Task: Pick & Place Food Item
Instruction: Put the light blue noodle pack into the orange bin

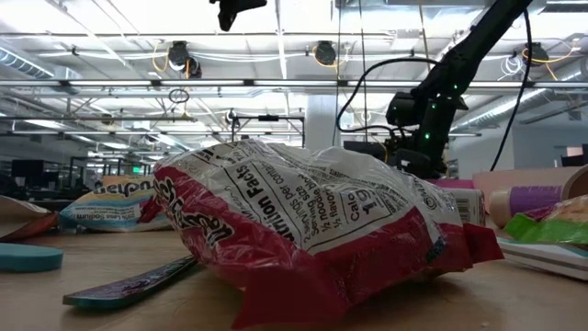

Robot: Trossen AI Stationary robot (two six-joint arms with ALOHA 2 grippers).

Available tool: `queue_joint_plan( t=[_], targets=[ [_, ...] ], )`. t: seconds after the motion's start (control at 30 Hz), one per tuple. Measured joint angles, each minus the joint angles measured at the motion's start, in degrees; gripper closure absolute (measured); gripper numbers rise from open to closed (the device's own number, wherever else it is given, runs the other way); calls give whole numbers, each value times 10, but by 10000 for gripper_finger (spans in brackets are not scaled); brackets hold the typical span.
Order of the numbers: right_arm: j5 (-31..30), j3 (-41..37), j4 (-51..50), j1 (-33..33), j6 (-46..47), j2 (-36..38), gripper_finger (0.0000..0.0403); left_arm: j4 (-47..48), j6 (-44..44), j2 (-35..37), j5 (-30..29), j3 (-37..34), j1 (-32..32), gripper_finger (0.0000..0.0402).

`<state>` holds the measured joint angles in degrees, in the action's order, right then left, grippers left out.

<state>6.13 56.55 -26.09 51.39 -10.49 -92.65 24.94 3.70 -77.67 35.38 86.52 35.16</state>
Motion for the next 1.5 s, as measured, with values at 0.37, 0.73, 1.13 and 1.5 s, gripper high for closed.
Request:
queue_joint_plan(
  t=[0.37,0.73,1.13,1.5],
  targets=[
    [49,0,29,-31,75,147,250,44,15,25,28,1,18,247],
    [92,0,150,-168,224,223,246,336,-49,79,9,0,7,247],
    [86,0,260,-305,248,161,248,408,-34,93,-55,-99,-96,247],
    [89,0,338,-347,317,85,251,359,17,92,-55,-263,-171,247]
  ],
)
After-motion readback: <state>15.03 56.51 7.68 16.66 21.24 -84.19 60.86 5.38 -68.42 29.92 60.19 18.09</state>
